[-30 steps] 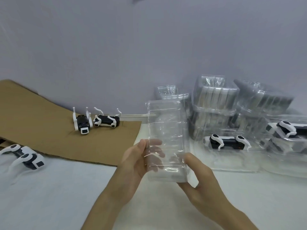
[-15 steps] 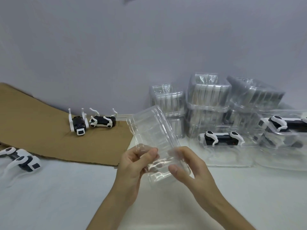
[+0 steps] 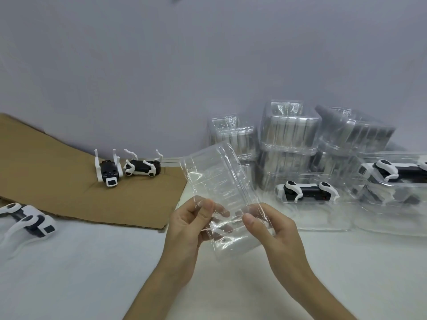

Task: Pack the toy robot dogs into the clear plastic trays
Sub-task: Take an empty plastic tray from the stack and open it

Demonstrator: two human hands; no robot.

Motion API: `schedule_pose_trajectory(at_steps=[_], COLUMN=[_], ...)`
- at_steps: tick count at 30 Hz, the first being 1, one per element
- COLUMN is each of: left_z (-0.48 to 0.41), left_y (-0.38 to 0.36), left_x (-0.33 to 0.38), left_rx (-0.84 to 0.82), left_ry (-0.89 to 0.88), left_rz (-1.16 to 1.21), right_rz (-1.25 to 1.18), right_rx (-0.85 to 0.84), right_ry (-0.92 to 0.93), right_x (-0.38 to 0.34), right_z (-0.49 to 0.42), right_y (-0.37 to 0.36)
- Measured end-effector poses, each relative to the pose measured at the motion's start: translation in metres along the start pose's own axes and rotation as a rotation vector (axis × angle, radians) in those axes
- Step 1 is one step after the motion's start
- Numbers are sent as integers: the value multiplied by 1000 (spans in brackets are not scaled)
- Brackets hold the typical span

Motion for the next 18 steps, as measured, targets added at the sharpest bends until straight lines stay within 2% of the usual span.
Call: schedule_pose_trajectory(at_steps=[9, 11, 15, 18], left_z=[-5, -11, -26, -37], left_y=[5, 13, 44, 67], left_x=[-2, -3, -7, -5], left_rx=[67, 141, 413, 545], left_ry=[40, 104, 344, 369], left_rz=[-54, -32, 136, 188], right_rz=[10, -15, -88, -75], right_rx=[99, 158, 293, 311], right_ry=[46, 57, 115, 184], right_x=[-3, -3, -10, -16], right_z=[-9, -15, -27, -30], right_y=[12, 18, 41, 55])
Point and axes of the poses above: each hand's wrist, its own z-axis away from the middle knuckle, its own y-axis out of the back of the hand, x = y × z, the point moved 2 cm from there along -z, towards the middle knuckle, and after that the axes turned 10 degrees about x, right-handed, at the moved point
